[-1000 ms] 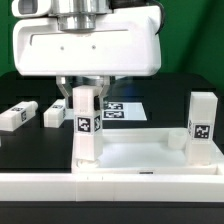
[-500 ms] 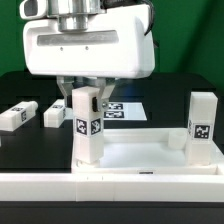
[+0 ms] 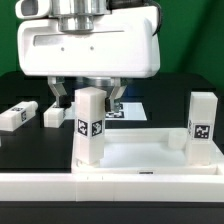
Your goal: Assemble desk
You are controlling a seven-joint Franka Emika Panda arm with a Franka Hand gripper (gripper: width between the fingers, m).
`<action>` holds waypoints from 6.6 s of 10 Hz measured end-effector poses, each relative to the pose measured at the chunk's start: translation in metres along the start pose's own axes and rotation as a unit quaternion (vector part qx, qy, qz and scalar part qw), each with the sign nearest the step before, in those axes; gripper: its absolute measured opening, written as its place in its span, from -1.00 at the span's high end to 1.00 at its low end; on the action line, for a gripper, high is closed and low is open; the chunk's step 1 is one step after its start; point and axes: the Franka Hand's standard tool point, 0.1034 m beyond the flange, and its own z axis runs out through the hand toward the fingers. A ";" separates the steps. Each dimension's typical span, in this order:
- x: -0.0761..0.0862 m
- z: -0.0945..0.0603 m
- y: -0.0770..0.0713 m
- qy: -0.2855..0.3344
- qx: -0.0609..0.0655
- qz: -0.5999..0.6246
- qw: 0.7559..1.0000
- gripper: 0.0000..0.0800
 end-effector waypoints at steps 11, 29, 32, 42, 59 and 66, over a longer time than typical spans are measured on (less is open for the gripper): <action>0.008 -0.002 -0.005 -0.013 -0.023 -0.409 0.912 -0.62; 0.005 0.000 -0.006 -0.003 -0.017 0.160 0.987 0.27; 0.005 0.000 -0.006 -0.004 -0.014 0.185 0.983 0.06; 0.009 -0.002 -0.007 -0.005 -0.016 -0.192 0.981 -0.62; 0.007 -0.001 -0.002 -0.011 -0.018 -0.308 0.951 0.27; 0.004 0.000 -0.005 -0.008 -0.013 0.015 1.000 0.27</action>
Offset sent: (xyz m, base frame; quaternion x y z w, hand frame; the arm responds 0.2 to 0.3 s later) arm 0.0106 0.0064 0.0038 -0.0129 -0.0166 -0.2124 0.9770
